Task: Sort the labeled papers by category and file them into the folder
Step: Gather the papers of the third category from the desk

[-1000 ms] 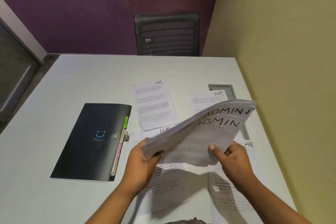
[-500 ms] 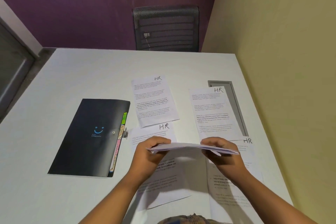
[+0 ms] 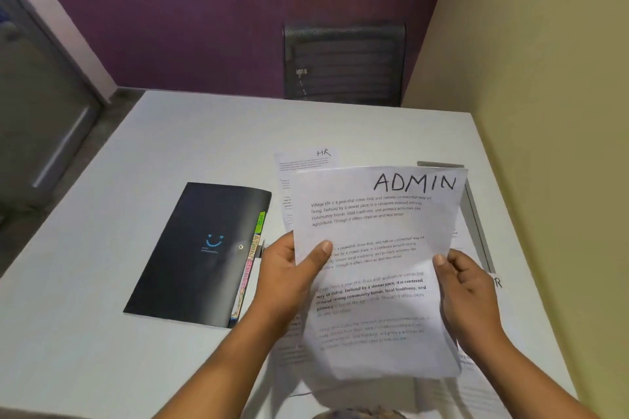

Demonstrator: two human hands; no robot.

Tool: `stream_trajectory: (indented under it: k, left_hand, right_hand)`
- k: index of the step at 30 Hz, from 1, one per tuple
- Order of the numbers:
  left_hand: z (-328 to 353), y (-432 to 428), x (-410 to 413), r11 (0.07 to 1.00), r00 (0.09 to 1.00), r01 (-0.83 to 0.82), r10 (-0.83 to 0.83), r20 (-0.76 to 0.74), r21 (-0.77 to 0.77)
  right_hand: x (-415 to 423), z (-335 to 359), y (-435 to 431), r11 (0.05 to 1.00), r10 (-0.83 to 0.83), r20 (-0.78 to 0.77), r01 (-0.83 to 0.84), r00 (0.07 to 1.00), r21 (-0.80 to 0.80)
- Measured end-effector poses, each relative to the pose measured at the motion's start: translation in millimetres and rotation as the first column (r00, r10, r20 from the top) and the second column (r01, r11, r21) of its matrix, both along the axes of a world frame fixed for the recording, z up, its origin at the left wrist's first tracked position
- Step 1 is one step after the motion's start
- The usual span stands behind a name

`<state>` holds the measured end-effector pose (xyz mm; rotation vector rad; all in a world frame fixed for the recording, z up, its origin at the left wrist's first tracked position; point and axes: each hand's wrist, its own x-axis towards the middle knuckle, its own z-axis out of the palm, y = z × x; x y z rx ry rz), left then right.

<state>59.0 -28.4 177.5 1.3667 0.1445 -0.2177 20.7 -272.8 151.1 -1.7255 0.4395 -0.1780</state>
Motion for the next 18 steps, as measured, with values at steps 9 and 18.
stream_trajectory:
  k: [9, 18]
  left_hand:
    - [-18, 42, -37, 0.948, 0.951, 0.269, -0.234, -0.201, 0.169]
    - [-36, 75, -36, 0.881, 0.974, 0.213, -0.155, -0.167, 0.423]
  right_hand:
    - [1, -4, 31, 0.978, -0.108, -0.012, 0.108, 0.994, 0.176]
    - [-12, -18, 62, 0.992, 0.119, -0.308, -0.103, 0.944, 0.067]
